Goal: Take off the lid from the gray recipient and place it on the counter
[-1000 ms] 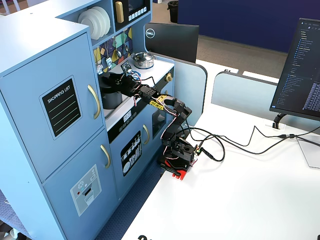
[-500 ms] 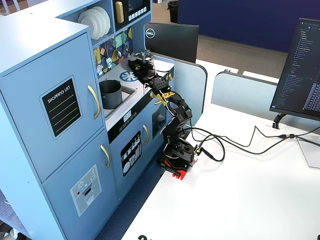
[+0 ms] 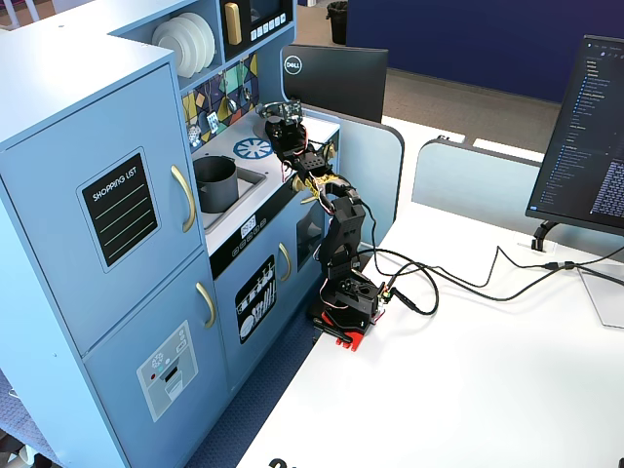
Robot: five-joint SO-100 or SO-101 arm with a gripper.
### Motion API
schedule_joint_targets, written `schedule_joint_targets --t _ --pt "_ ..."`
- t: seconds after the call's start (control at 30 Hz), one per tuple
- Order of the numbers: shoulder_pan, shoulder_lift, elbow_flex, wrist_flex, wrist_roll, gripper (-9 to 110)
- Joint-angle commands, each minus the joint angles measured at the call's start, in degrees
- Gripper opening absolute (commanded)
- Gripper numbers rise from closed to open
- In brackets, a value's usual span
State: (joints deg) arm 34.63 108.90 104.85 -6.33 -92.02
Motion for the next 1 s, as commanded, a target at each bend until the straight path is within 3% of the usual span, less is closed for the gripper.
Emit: schedule_joint_targets --t 0.0,0.97 --pt "-0.2 0.0 1.7 -4.9 0.3 0" --pt "-1.8 0.5 16.5 -10.9 -0.4 0"
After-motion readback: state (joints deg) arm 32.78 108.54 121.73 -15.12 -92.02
